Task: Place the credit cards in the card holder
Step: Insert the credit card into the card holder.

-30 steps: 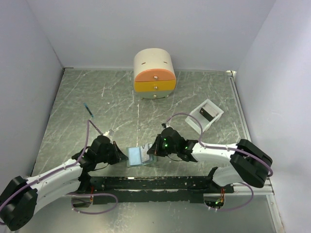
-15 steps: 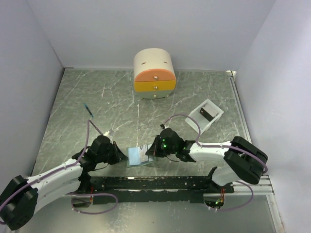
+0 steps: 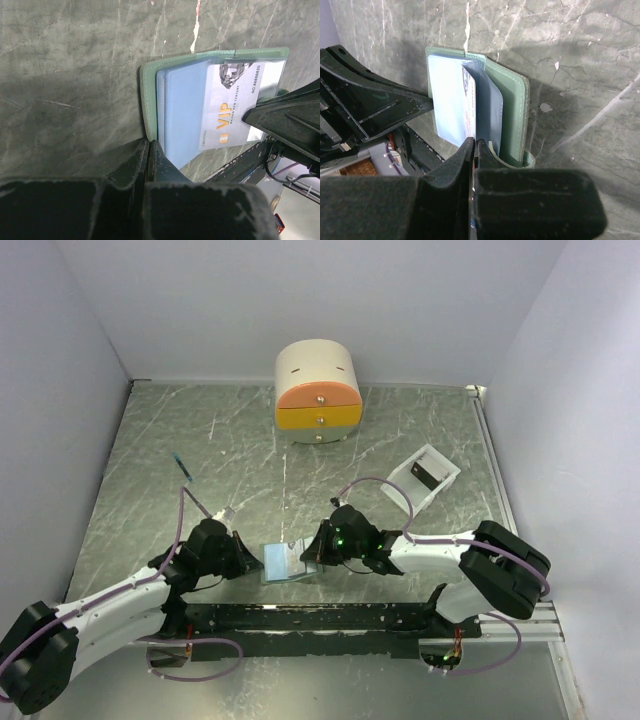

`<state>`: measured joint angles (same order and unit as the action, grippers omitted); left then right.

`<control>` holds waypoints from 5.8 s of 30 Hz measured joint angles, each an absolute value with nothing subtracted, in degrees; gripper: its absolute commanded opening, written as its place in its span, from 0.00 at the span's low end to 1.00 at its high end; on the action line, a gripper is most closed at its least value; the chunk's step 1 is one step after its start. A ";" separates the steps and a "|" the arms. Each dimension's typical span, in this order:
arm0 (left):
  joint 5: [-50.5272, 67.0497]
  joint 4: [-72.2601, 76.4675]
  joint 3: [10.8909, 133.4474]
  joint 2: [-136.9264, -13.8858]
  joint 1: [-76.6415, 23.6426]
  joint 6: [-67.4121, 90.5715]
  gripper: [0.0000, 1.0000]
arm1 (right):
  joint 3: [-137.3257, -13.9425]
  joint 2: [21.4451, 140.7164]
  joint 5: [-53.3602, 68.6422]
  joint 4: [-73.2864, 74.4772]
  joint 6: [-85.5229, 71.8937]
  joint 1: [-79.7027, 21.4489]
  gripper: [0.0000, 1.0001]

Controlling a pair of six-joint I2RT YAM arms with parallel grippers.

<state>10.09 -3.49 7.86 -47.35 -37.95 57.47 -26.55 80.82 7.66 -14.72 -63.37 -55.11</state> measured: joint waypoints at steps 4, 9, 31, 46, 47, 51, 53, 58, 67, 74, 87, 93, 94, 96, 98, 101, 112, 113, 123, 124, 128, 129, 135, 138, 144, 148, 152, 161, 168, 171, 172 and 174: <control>10.09 -3.49 7.77 -47.00 -37.95 57.49 0.07 | -26.28 80.90 7.77 -15.00 -63.77 -55.11 0.11; 10.09 -3.55 7.75 -46.44 -37.95 57.49 0.07 | -26.04 81.78 7.81 -14.26 -63.90 -55.16 0.13; 10.11 -3.20 7.75 -47.57 -37.95 57.47 0.07 | -28.21 84.49 8.67 -12.97 -62.81 -55.42 0.01; 10.13 -2.87 7.75 -47.86 -37.95 57.47 0.07 | -30.83 87.15 9.58 -12.14 -61.39 -55.99 0.13; 10.13 -2.87 7.75 -47.86 -37.95 57.45 0.07 | -31.31 87.31 9.50 -11.46 -61.12 -56.07 0.14; 10.17 -2.87 7.75 -47.75 -37.95 57.45 0.07 | -32.91 87.02 8.08 -7.94 -60.29 -56.38 0.24; 10.24 -2.87 7.75 -47.64 -37.95 57.45 0.07 | -33.01 85.82 6.76 -5.91 -59.92 -56.47 0.26; 10.31 -2.87 7.73 -47.24 -37.95 57.47 0.07 | -33.15 83.02 4.60 -2.68 -59.20 -56.49 0.27; 10.63 -2.70 7.73 -47.48 -37.95 57.47 0.07 | -33.17 85.43 5.56 -4.34 -59.33 -56.97 0.27; 10.72 -2.22 7.73 -48.18 -37.95 57.47 0.07 | -33.12 88.18 8.32 -10.59 -59.53 -57.41 0.30; 11.27 -1.50 7.73 -48.71 -37.95 57.47 0.07 | -32.34 89.84 10.74 -16.80 -59.22 -57.91 0.33; 12.32 -1.10 7.73 -48.80 -37.95 57.45 0.07 | -33.12 90.94 11.49 -17.19 -56.49 -58.13 0.36; 12.32 -1.10 7.75 -48.84 -37.95 57.45 0.07 | -33.32 91.02 11.49 -16.97 -56.10 -58.15 0.36; 12.34 -1.15 7.79 -48.88 -37.95 57.45 0.07 | -33.67 91.02 11.42 -16.49 -55.20 -58.22 0.38; 12.38 -1.17 7.88 -48.88 -37.95 57.45 0.07 | -34.02 91.02 11.42 -15.94 -54.50 -58.26 0.39; 12.56 -1.26 7.92 -48.82 -37.95 57.45 0.07 | -34.39 91.00 11.31 -15.35 -53.87 -58.26 0.38; 13.04 -4.23 10.33 -45.50 -37.95 57.43 0.07 | -37.89 81.49 4.36 -1.32 -48.80 -58.30 0.21; 13.04 -4.60 10.52 -45.28 -37.95 57.43 0.07 | -38.04 80.58 3.18 -0.47 -48.38 -58.30 0.16; 13.87 -4.93 11.75 -45.43 -37.95 57.49 0.22 | -38.02 86.61 -0.05 1.39 -46.98 -58.30 0.09; 14.33 -4.36 11.75 -45.76 -37.95 57.54 0.24 | -37.98 87.15 -0.27 1.28 -46.89 -58.30 0.09; 16.80 -0.56 11.51 -46.76 -37.95 58.15 0.33 | -37.80 87.99 -0.45 -0.34 -46.87 -58.30 0.09; 17.45 0.78 11.29 -46.89 -37.95 58.39 0.33 | -37.80 88.25 -0.40 -0.80 -46.89 -58.30 0.08; 19.20 5.04 10.20 -46.94 -37.95 59.02 0.37 | -36.60 88.90 0.19 -4.49 -47.33 -58.30 0.08; 19.38 6.33 9.93 -47.24 -37.95 59.00 0.36 | -36.18 88.90 0.25 -5.48 -47.48 -58.30 0.08; 19.49 9.15 9.89 -51.07 -37.95 59.00 0.33 | -35.00 88.64 0.38 -7.44 -47.83 -58.30 0.08; 19.73 11.00 9.47 -52.60 -37.95 59.16 0.27 | -34.89 88.62 0.38 -7.64 -47.86 -58.30 0.08; 19.79 11.97 9.21 -52.56 -37.95 59.37 0.23 | -34.46 88.64 0.58 -8.54 -47.99 -58.30 0.08; 19.79 11.97 8.71 -50.11 -37.95 59.42 0.09 | -34.20 90.59 3.05 -12.86 -49.10 -58.30 0.08; 19.66 9.13 9.28 -48.38 -37.93 58.61 0.09 | -35.66 92.33 3.66 -13.47 -49.15 -58.61 0.08; 19.29 7.07 9.85 -47.48 -37.93 58.00 0.13 | -36.14 92.77 3.66 -13.47 -49.12 -58.87 0.08; 19.16 6.52 9.91 -47.22 -37.93 57.82 0.14 | -36.27 92.84 3.64 -13.45 -49.08 -58.96 0.08; 19.03 5.80 10.11 -47.05 -37.93 57.54 0.16 | -36.32 92.92 3.64 -13.45 -49.08 -58.98 0.08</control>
<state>19.03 5.80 10.11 -47.05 -37.93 57.54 -36.32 92.92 3.64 -13.45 -49.08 -58.98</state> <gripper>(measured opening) 0.140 0.084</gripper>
